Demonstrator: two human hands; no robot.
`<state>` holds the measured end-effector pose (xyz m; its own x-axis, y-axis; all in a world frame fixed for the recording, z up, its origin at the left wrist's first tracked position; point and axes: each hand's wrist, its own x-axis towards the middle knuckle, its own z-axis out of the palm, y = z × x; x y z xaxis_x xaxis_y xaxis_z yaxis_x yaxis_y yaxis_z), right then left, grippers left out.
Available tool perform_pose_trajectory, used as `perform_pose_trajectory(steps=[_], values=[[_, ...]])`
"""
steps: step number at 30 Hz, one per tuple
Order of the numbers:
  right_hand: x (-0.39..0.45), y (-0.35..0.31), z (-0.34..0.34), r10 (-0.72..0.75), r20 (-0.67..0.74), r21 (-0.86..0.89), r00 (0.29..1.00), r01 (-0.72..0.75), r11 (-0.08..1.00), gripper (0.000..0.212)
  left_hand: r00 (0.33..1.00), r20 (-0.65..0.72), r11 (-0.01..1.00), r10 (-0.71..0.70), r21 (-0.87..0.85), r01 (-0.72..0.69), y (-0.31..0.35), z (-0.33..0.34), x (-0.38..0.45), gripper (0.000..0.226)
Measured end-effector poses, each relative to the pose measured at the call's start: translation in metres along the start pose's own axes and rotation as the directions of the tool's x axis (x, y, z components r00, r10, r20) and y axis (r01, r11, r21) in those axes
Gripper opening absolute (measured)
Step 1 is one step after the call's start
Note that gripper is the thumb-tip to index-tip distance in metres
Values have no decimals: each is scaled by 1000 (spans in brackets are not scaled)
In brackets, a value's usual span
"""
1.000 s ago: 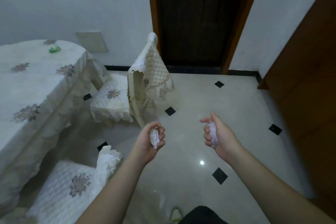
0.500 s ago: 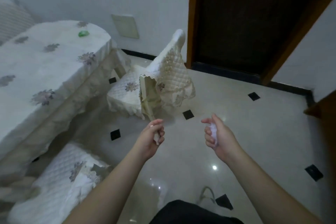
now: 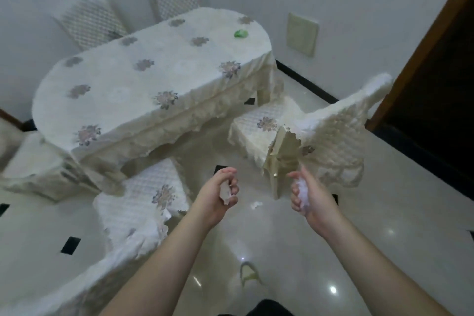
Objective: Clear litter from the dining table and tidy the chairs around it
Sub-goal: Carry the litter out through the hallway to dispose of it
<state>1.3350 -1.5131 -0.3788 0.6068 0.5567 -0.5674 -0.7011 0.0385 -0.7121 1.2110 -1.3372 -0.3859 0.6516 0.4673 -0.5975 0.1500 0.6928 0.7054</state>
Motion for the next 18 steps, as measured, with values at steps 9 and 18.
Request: perform_pose_trajectory(steps=[9,18], values=[[100,-22,74,33,64,-244,997,-16,970,35,998,-50,981,47,-188,-56,57,-25,76,1],[180,-39,90,47,54,-321,997,-28,947,36,999,-50,990,-8,-139,1,93,-18,164,4]])
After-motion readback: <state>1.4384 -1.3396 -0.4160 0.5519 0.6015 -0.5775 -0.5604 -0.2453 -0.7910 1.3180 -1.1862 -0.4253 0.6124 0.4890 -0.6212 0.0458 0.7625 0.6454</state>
